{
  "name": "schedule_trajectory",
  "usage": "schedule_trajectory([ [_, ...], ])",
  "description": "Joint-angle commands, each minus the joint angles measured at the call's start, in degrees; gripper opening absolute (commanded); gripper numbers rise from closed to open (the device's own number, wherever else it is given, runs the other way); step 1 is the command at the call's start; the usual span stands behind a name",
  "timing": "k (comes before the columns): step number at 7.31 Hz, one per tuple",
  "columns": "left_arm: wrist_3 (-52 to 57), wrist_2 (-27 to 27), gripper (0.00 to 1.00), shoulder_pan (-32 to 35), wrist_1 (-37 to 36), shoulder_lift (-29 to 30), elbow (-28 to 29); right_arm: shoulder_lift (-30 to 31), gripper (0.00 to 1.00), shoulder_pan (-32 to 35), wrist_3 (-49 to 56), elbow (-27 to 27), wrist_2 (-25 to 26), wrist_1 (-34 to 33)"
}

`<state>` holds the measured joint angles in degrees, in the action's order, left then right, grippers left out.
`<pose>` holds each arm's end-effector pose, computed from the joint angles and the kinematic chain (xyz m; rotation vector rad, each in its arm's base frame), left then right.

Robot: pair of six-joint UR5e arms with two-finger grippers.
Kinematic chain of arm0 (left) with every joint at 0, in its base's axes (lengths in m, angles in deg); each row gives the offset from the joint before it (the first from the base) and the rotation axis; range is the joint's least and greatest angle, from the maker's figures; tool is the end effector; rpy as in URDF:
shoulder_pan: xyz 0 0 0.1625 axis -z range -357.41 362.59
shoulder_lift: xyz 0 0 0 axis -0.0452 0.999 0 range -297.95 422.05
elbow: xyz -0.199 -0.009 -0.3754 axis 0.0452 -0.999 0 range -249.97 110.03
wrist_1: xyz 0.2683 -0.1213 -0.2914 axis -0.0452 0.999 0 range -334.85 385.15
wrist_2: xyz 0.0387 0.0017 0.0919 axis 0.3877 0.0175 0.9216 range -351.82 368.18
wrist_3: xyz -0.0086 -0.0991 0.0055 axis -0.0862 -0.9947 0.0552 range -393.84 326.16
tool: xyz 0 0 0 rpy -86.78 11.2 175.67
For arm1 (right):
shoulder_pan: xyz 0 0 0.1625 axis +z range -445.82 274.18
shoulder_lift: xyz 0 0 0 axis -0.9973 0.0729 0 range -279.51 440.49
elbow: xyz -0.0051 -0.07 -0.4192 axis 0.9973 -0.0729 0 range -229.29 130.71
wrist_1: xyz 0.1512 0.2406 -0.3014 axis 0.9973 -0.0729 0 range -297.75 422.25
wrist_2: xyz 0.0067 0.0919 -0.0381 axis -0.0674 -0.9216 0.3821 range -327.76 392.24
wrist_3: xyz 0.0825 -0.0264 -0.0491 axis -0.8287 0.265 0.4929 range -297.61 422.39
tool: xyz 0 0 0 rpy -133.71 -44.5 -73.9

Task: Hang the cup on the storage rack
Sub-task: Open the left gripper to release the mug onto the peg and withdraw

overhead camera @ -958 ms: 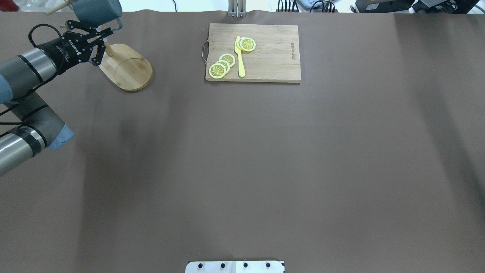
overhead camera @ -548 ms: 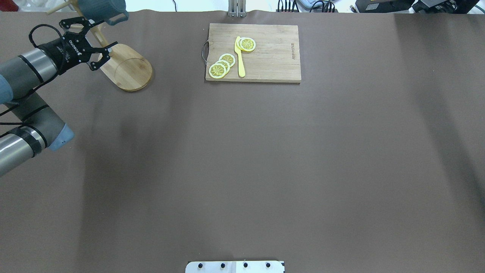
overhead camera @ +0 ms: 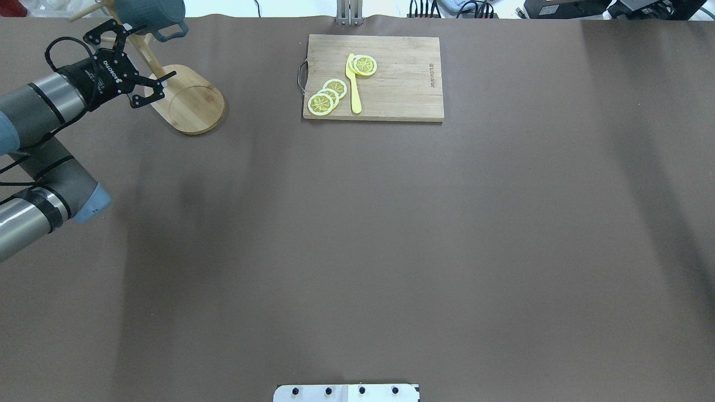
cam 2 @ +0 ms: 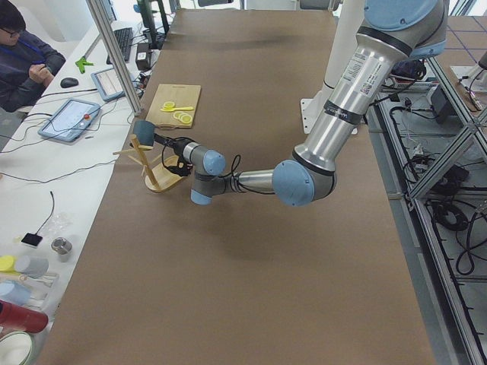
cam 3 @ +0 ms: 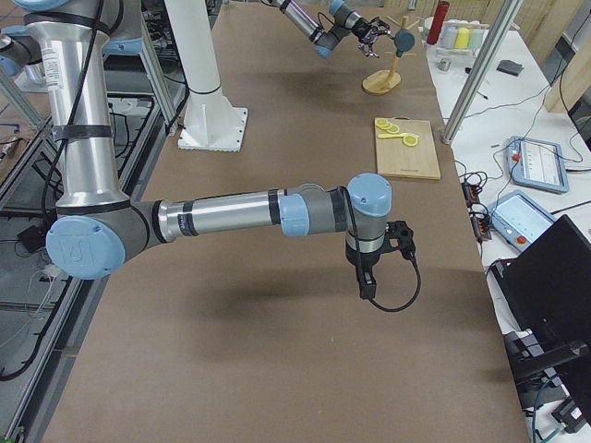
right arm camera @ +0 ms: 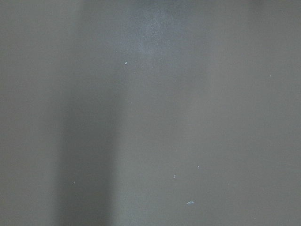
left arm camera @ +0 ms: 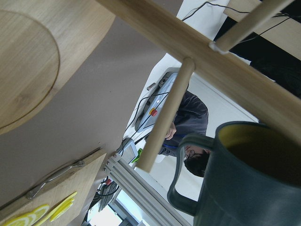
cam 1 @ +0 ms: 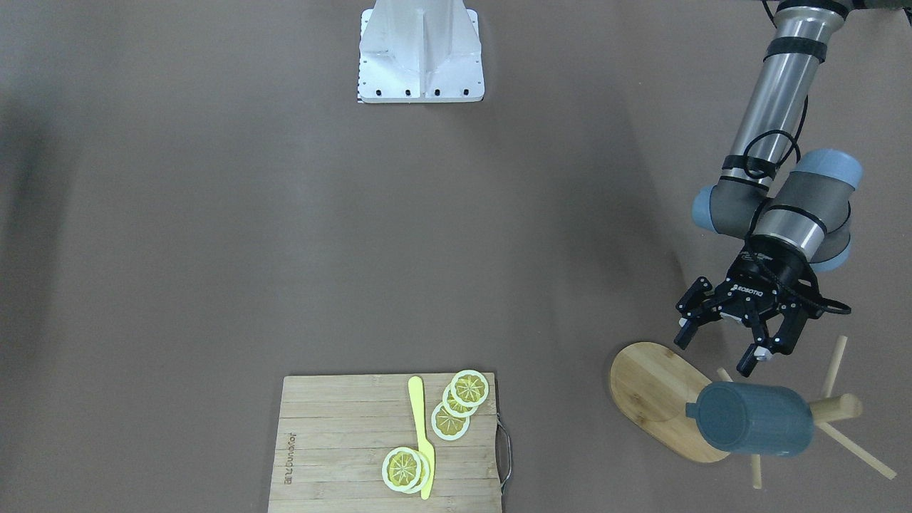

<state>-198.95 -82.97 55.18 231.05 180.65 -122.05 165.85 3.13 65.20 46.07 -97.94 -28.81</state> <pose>0.2951 -0.6020 0.4751 -0.4375 2.1152 -1.4357 0.0592 -0.5322 0.5776 0.1606 -0.6978 -0.1192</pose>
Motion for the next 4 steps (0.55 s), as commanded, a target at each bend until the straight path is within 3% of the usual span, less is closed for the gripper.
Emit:
schedule_trajectory([
  [1,0.0,-2.3,0.99,-0.1,4.1,-3.4,-4.4,0.1,1.00,0.1,0.0,0.0,-0.1,0.0],
  [3,1.2,-7.2,0.99,0.0,4.2,-7.9,-12.9,0.2,1.00,0.1,0.0,0.1,-0.1,0.0],
  [4,7.3,-12.3,0.99,0.1,4.2,-10.7,-16.7,0.3,1.00,0.0,0.0,0.5,-0.1,0.0],
])
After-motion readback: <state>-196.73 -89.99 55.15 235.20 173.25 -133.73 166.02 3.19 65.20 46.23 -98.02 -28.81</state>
